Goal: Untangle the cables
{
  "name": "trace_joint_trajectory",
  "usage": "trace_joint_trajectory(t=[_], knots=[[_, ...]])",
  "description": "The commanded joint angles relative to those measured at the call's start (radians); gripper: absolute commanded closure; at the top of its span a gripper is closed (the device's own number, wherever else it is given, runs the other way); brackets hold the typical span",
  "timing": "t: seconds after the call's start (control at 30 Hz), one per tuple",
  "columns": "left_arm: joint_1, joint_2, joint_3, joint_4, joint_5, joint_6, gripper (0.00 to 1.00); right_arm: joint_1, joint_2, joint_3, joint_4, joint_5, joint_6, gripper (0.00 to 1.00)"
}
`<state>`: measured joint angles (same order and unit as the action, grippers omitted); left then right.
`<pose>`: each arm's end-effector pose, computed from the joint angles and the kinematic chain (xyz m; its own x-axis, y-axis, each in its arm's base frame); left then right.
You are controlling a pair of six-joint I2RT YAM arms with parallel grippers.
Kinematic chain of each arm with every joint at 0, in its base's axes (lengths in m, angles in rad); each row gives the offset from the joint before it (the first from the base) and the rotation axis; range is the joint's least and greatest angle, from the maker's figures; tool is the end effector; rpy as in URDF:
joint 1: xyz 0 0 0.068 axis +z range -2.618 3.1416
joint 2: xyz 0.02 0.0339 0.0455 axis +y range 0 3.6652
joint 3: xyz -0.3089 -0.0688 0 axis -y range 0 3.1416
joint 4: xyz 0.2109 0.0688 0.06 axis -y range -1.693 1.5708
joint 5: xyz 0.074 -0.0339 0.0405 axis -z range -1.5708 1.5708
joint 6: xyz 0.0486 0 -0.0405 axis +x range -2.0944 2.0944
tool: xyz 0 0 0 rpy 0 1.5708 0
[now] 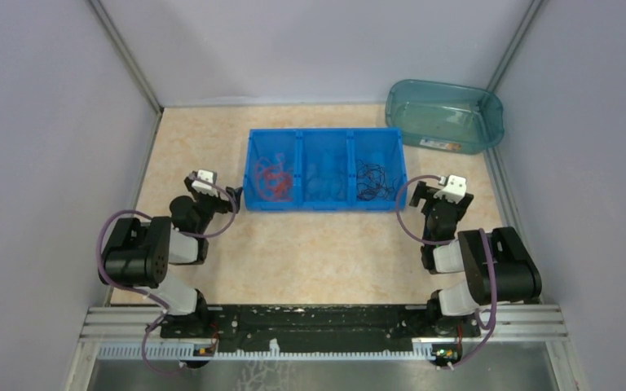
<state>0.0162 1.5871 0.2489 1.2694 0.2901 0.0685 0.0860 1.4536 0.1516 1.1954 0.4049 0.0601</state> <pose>0.2525 -0.0098 0.2227 -0.0501 0.0648 -0.9966 0.2739 0.9605 0.0487 0.2166 -0.0005 0.2203 -0.0871 0.0479 -0.9950 0.3171 0.9482 0.0179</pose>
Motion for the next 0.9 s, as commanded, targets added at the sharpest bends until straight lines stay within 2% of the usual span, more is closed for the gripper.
trace_joint_trajectory(t=[0.0, 0.87], knots=[[-0.003, -0.012, 0.004, -0.046, -0.056, 0.025, 0.0, -0.008, -0.008, 0.016, 0.049, -0.019, -0.006, 0.01], [-0.012, -0.004, 0.016, -0.065, -0.071, 0.031, 0.0, -0.008, -0.009, 0.015, 0.049, -0.019, -0.006, 0.01]])
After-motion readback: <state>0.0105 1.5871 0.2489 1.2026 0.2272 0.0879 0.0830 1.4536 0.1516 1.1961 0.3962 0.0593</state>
